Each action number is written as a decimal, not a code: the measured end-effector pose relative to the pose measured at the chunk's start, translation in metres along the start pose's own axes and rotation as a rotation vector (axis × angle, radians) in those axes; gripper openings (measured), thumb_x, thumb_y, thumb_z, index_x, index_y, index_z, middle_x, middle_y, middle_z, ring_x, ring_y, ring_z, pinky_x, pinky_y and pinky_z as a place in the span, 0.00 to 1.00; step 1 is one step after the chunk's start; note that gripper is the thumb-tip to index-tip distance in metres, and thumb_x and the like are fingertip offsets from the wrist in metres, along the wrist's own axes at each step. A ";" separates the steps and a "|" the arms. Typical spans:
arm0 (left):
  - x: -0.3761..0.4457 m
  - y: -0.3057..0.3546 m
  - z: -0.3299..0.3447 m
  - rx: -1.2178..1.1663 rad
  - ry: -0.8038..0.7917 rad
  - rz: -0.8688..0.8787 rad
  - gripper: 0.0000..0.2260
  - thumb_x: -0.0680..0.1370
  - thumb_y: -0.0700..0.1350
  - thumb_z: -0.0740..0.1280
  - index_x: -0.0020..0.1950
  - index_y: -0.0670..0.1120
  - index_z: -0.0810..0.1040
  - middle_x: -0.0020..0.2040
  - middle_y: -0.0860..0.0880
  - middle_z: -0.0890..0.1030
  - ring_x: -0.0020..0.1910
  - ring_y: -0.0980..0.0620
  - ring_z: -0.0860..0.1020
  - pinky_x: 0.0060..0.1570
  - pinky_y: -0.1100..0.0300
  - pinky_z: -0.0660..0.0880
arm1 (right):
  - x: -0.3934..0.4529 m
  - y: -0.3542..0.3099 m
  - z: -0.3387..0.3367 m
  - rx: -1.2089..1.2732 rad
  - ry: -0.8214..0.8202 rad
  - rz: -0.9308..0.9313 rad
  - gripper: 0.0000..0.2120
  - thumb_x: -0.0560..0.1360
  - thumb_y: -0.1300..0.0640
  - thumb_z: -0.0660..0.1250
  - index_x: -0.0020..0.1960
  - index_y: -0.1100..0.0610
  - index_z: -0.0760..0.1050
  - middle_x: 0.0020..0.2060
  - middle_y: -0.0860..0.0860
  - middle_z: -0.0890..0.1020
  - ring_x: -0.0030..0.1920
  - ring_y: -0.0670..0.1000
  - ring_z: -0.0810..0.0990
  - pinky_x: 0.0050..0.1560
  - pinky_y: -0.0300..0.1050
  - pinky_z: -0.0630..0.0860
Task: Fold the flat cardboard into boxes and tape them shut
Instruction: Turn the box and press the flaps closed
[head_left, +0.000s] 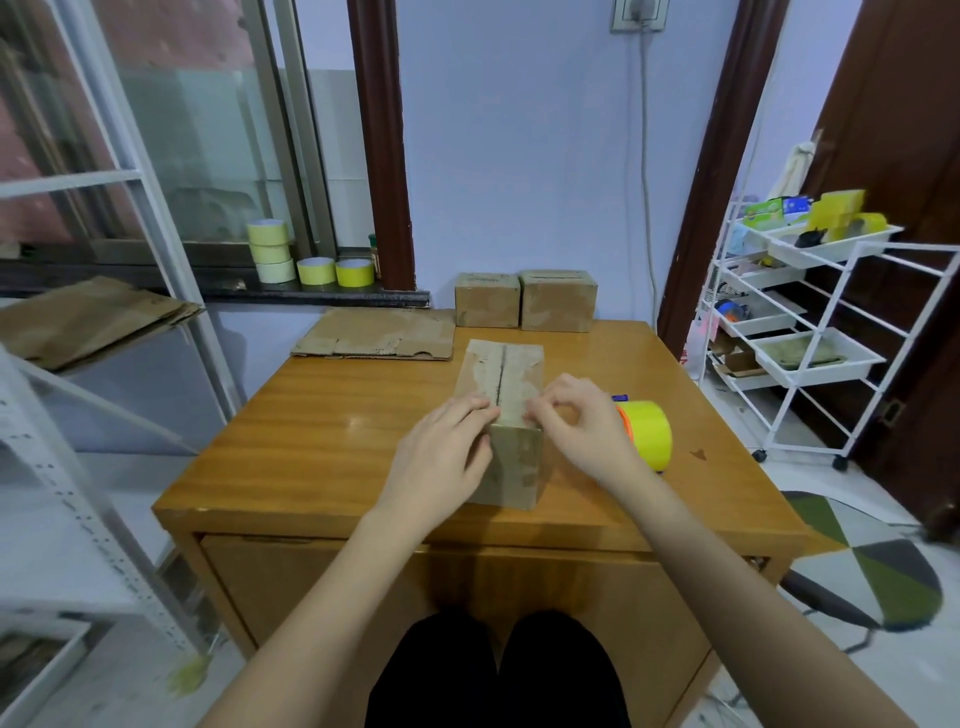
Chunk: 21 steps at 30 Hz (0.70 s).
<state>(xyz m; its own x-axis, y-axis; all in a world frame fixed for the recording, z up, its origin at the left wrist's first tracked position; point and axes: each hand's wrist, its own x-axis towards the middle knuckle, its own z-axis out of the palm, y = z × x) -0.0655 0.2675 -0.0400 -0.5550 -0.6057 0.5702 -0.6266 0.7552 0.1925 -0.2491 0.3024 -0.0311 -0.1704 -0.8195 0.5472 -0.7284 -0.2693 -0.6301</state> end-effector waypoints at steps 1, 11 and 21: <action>-0.001 0.001 0.000 0.013 0.005 0.004 0.15 0.80 0.45 0.62 0.66 0.47 0.76 0.66 0.51 0.75 0.67 0.54 0.71 0.63 0.59 0.68 | 0.011 -0.005 -0.003 -0.045 -0.023 0.031 0.12 0.78 0.55 0.64 0.36 0.51 0.80 0.39 0.43 0.80 0.48 0.52 0.75 0.58 0.52 0.67; 0.000 0.008 -0.001 0.107 0.036 0.010 0.12 0.74 0.45 0.69 0.56 0.45 0.81 0.54 0.50 0.82 0.55 0.52 0.79 0.52 0.60 0.76 | 0.107 -0.007 0.038 -0.462 -0.514 0.042 0.21 0.79 0.48 0.56 0.72 0.47 0.67 0.70 0.48 0.70 0.71 0.52 0.66 0.70 0.56 0.59; 0.000 0.026 -0.006 0.053 0.084 -0.010 0.21 0.77 0.48 0.57 0.67 0.45 0.75 0.64 0.48 0.78 0.65 0.52 0.74 0.70 0.56 0.55 | 0.103 0.001 0.051 -0.520 -0.454 0.081 0.21 0.80 0.47 0.51 0.73 0.45 0.65 0.73 0.45 0.65 0.73 0.50 0.61 0.69 0.52 0.54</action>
<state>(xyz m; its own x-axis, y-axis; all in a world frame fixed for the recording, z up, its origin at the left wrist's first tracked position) -0.0785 0.2885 -0.0297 -0.5020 -0.5887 0.6336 -0.6614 0.7334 0.1574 -0.2334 0.1921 -0.0035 -0.0259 -0.9878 0.1535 -0.9679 -0.0136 -0.2511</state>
